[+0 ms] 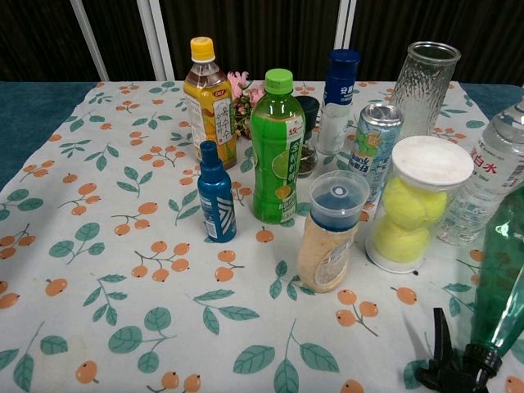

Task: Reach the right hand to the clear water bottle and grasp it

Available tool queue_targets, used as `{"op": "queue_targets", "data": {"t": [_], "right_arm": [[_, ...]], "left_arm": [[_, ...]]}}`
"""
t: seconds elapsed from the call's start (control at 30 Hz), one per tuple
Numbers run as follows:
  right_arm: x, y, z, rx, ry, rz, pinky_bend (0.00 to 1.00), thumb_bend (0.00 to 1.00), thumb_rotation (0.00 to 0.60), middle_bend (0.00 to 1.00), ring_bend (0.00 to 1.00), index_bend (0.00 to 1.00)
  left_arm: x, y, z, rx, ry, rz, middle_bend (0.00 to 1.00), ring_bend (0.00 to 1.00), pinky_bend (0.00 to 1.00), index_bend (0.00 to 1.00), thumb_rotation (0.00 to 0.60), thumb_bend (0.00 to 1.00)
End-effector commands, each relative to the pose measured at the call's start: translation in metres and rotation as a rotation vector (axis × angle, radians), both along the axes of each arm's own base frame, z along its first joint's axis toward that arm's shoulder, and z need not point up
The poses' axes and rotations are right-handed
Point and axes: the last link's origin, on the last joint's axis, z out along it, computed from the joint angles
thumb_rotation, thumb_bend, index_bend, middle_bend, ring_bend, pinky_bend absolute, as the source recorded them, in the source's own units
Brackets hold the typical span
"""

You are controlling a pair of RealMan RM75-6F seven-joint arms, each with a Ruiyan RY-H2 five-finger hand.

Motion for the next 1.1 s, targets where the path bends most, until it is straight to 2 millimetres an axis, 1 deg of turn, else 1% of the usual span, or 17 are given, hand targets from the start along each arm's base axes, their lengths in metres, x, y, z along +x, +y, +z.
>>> {"op": "queue_targets", "data": {"t": [0.03, 0.13, 0.23, 0.33, 0.43, 0.6, 0.67, 0.77, 0.9, 1.1], "right_arm": [[-0.004, -0.005, -0.006, 0.057, -0.129, -0.016, 0.22, 0.20, 0.600, 0.11, 0.11, 0.12], [-0.007, -0.013, -0.009, 0.109, -0.232, -0.028, 0.22, 0.20, 0.600, 0.11, 0.11, 0.12], [-0.005, -0.027, -0.008, 0.128, -0.302, -0.018, 0.22, 0.20, 0.600, 0.11, 0.11, 0.12], [0.003, -0.043, -0.010, 0.153, -0.409, -0.004, 0.22, 0.20, 0.600, 0.11, 0.11, 0.12], [0.014, -0.058, -0.015, 0.206, -0.546, -0.001, 0.22, 0.19, 0.600, 0.11, 0.11, 0.12], [0.028, -0.078, -0.023, 0.277, -0.788, -0.017, 0.22, 0.19, 0.600, 0.12, 0.11, 0.12], [0.031, -0.085, -0.026, 0.301, -0.844, -0.021, 0.22, 0.19, 0.600, 0.12, 0.11, 0.12], [0.034, -0.096, -0.034, 0.333, -0.888, -0.029, 0.22, 0.19, 0.600, 0.13, 0.11, 0.12], [0.041, -0.105, -0.046, 0.388, -0.939, -0.046, 0.22, 0.19, 0.600, 0.13, 0.11, 0.12], [0.045, -0.118, -0.064, 0.416, -0.931, -0.059, 0.22, 0.19, 0.600, 0.14, 0.12, 0.12]], "left_arm": [[0.001, 0.000, 0.000, 0.000, -0.002, -0.005, 0.07, 0.11, 0.00, 0.19, 0.600, 0.59], [0.001, 0.001, 0.000, 0.002, -0.001, -0.006, 0.07, 0.11, 0.00, 0.19, 0.600, 0.59], [0.000, 0.001, 0.001, 0.005, -0.003, -0.001, 0.07, 0.11, 0.00, 0.19, 0.600, 0.59], [-0.001, 0.001, 0.001, 0.003, -0.002, 0.003, 0.07, 0.11, 0.00, 0.19, 0.600, 0.59], [0.000, 0.002, 0.000, -0.002, 0.001, 0.003, 0.07, 0.11, 0.00, 0.19, 0.600, 0.59], [0.000, 0.003, 0.002, 0.012, -0.008, 0.005, 0.07, 0.11, 0.00, 0.19, 0.600, 0.59], [-0.001, 0.003, 0.002, 0.013, -0.010, 0.007, 0.07, 0.11, 0.00, 0.19, 0.600, 0.59], [0.000, 0.003, 0.002, 0.009, -0.009, 0.005, 0.07, 0.11, 0.00, 0.19, 0.600, 0.59], [0.000, 0.003, 0.001, 0.004, -0.003, 0.002, 0.07, 0.11, 0.00, 0.19, 0.600, 0.59], [-0.001, 0.003, 0.001, 0.007, -0.003, 0.003, 0.07, 0.11, 0.00, 0.19, 0.600, 0.59]]}}
